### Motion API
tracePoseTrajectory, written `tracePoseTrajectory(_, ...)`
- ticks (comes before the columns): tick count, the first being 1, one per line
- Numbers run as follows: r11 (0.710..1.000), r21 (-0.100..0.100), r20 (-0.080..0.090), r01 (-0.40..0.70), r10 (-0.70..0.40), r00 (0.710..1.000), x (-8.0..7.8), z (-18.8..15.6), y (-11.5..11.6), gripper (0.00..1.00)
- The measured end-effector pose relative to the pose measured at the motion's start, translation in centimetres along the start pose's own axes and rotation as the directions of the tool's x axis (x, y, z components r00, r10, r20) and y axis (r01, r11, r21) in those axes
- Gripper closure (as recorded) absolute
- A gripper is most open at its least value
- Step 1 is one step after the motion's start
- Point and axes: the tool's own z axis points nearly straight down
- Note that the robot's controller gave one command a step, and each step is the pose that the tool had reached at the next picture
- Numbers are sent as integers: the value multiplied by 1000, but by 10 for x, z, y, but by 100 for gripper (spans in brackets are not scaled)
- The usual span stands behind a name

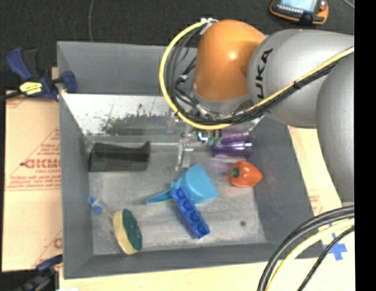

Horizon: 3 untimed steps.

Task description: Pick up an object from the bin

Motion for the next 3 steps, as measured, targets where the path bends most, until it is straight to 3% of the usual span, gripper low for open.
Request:
tracePoseTrajectory(1, 1000, 0, 0, 0, 0, 1000, 0, 0, 0, 0)
tracePoseTrajectory(2, 1000, 1, 1, 13, -13, 1000, 27, 51, -11, 0)
tracePoseTrajectory(3, 1000, -1, 11, 8, -8, 1000, 43, 67, -14, 0)
